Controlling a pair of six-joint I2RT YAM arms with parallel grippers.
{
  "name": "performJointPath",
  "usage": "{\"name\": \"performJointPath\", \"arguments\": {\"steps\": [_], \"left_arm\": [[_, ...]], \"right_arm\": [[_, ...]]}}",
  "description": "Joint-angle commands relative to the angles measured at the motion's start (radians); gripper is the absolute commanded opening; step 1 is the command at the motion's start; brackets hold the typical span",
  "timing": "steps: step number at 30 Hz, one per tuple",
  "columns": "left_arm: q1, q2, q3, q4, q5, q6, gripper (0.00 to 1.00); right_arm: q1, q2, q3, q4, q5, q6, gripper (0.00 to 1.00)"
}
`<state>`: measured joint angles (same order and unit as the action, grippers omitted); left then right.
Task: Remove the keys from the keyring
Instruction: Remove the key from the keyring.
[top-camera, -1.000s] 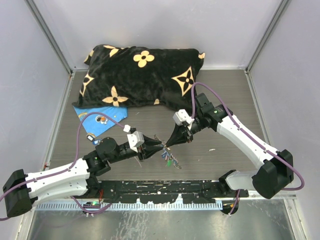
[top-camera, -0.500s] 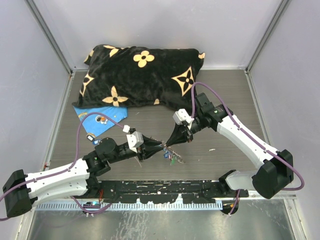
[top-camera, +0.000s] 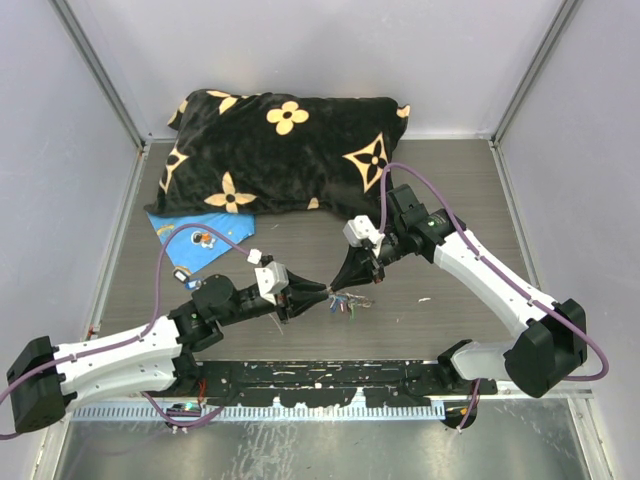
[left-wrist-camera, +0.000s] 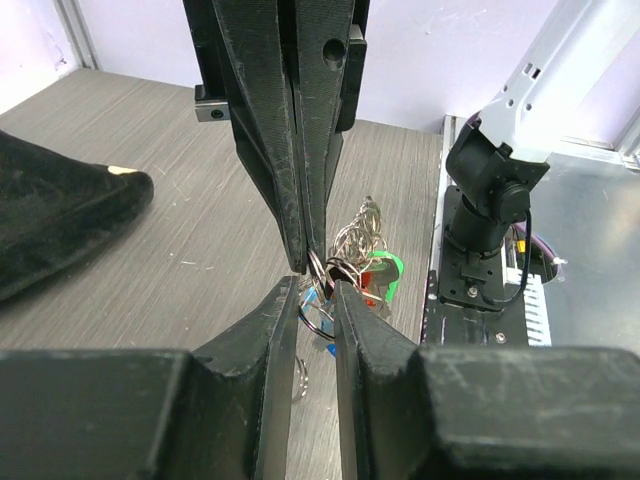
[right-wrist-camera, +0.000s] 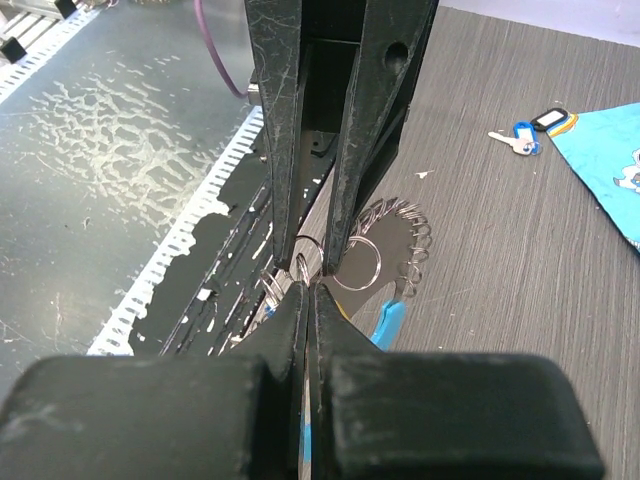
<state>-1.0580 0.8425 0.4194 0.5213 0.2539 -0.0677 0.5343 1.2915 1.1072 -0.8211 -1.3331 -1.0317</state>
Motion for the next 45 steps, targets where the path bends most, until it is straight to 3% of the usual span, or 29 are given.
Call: {"name": "performJointPath", "arguments": {"steps": [1,8,14,23,24,27,30,36,45], "left_arm": [[-0.002,0.017,0.027,0.042,0.010,-0.020,0.21],[-0.002,0.024,0.039,0.033,-0.011,-0.016,0.16],[-0.002,0.026,0.058,0.002,-0.013,-0.010,0.01],[-0.003,0.007,0.091,-0.116,-0.051,0.014,0.00],[-0.002,0.004,0.095,-0.127,-0.058,0.016,0.02],[-0.002,-0.006,0.095,-0.136,-0.083,0.016,0.27],[-0.002,-0.024,0.097,-0.153,-0.114,0.018,0.37],[-0.002,-0.098,0.106,-0.240,-0.178,0.020,0.48],[-0.002,-0.190,0.080,-0.253,-0.271,-0.079,0.49]], "right_arm": [[-0.003,-0.022,0.035,0.090,-0.051,0.040,0.01],[-0.003,-0.022,0.024,0.121,-0.046,0.073,0.01],[-0.003,-0.024,0.019,0.126,-0.043,0.080,0.01],[-0.002,-0.027,0.017,0.111,-0.048,0.063,0.01],[-0.002,-0.026,0.017,0.107,-0.050,0.058,0.01],[-0.001,-0.027,0.019,0.106,-0.049,0.059,0.01],[0.000,-0.027,0.022,0.106,-0.051,0.062,0.01],[-0.002,-0.027,0.025,0.110,-0.051,0.073,0.01],[-0.001,-0.029,0.023,0.112,-0.051,0.075,0.01]]}}
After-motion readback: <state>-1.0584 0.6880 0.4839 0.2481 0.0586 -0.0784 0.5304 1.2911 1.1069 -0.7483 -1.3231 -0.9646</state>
